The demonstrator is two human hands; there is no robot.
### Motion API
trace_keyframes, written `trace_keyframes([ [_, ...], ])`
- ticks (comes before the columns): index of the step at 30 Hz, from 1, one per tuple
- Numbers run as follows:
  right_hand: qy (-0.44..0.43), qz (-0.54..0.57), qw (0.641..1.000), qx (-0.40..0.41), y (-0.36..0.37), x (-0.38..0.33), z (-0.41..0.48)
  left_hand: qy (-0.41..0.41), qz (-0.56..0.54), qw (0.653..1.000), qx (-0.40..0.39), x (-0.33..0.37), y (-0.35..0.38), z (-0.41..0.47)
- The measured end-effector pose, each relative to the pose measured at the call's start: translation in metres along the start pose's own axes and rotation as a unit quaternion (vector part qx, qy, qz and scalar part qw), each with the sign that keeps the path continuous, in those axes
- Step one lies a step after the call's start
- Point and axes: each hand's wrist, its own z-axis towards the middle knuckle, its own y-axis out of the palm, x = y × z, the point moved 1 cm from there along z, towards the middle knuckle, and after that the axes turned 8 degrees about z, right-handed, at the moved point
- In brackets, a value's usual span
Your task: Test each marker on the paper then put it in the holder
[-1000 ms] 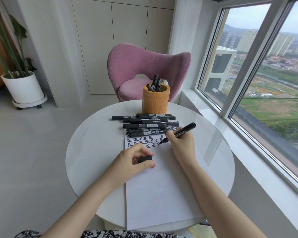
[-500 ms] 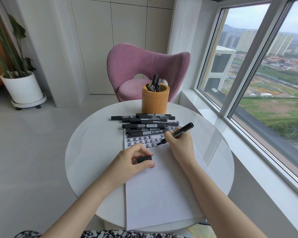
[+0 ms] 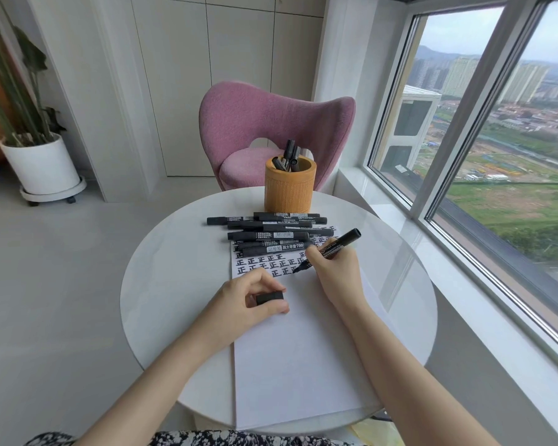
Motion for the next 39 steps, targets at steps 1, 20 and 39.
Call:
trace_keyframes([
  [1,-0.002,-0.002,1.0,0.002,0.0,0.0,0.0,0.0,0.001,1.0,0.001,0.0,0.0,0.0],
  [20,0.038,0.081,0.995,0.052,-0.006,-0.002,0.004,0.009,-0.032,0.999,0.01,-0.002,0.0,0.002],
  [39,0.069,0.214,0.974,-0.034,0.01,-0.031,-0.034,0.01,-0.118,0.986,0.114,-0.001,-0.007,0.006],
])
